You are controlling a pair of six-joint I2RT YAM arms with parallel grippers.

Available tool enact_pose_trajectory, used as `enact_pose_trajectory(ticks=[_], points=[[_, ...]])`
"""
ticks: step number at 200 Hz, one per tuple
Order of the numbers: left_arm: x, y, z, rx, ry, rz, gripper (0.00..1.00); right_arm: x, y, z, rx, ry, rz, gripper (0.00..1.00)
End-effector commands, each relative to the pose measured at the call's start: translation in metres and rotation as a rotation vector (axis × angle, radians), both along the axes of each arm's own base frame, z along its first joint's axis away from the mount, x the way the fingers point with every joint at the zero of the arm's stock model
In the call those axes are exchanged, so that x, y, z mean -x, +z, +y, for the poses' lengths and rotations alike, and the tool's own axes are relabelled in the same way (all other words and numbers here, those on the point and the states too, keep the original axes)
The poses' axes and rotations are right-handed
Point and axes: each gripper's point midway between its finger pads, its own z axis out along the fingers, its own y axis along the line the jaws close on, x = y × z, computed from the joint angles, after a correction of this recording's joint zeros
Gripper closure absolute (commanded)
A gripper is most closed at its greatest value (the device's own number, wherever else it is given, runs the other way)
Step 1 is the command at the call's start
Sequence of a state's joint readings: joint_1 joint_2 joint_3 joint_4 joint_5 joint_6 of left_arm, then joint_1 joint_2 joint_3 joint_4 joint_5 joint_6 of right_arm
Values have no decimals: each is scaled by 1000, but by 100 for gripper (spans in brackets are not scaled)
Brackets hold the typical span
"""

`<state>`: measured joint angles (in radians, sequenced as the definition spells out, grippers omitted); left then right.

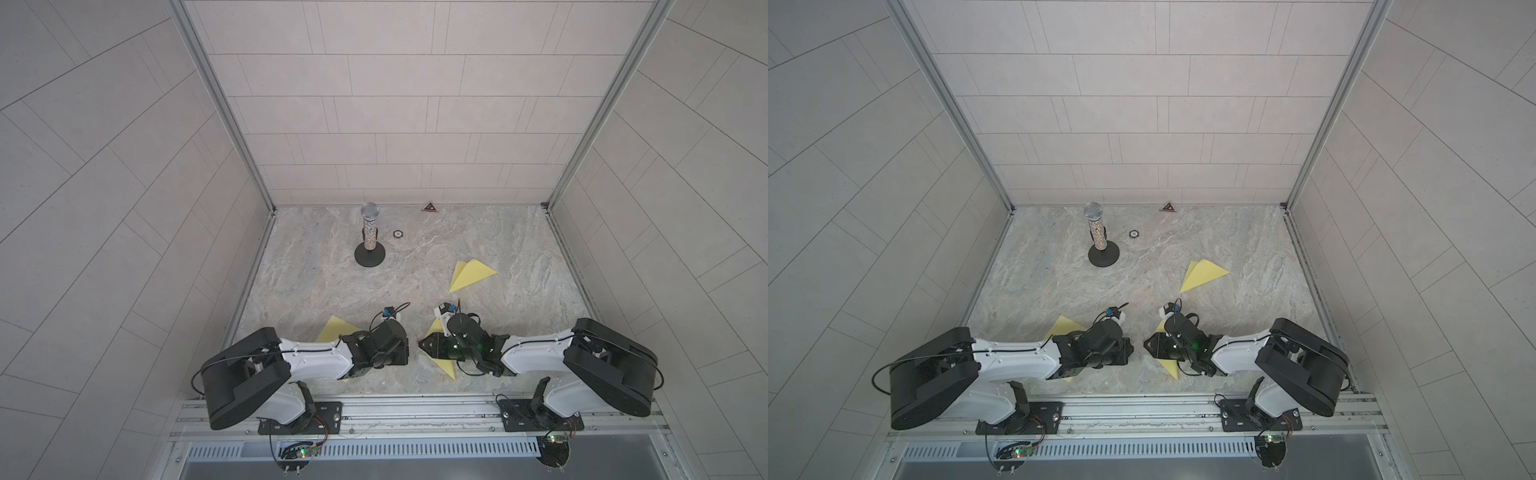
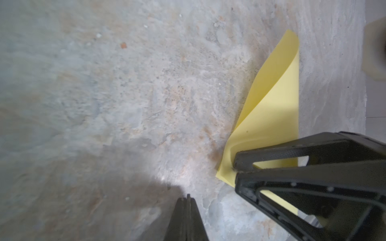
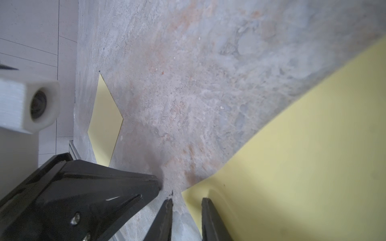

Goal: Fold the square paper diagonally
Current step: Fold the paper at the center of the board.

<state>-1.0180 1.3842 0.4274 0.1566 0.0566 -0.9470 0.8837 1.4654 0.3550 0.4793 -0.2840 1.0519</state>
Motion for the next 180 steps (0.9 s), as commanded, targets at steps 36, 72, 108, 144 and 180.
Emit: enact_pose_trajectory(ticks=[36,72,108,144,180], points=[[5,8,6,11,10,10,100,30,-57,-48,231,-43,146,100],[3,24,-12,83,-11,9,100,30,-56,-53,256,-52,142,100],[-4,33,-32,131,-25,13,100,31,-56,-55,255,-52,140,100],[-7,26,-43,135,-28,32,100,32,-56,-55,258,-52,140,100],[-8,17,-52,131,-30,47,100,32,-56,-54,257,-48,139,100]])
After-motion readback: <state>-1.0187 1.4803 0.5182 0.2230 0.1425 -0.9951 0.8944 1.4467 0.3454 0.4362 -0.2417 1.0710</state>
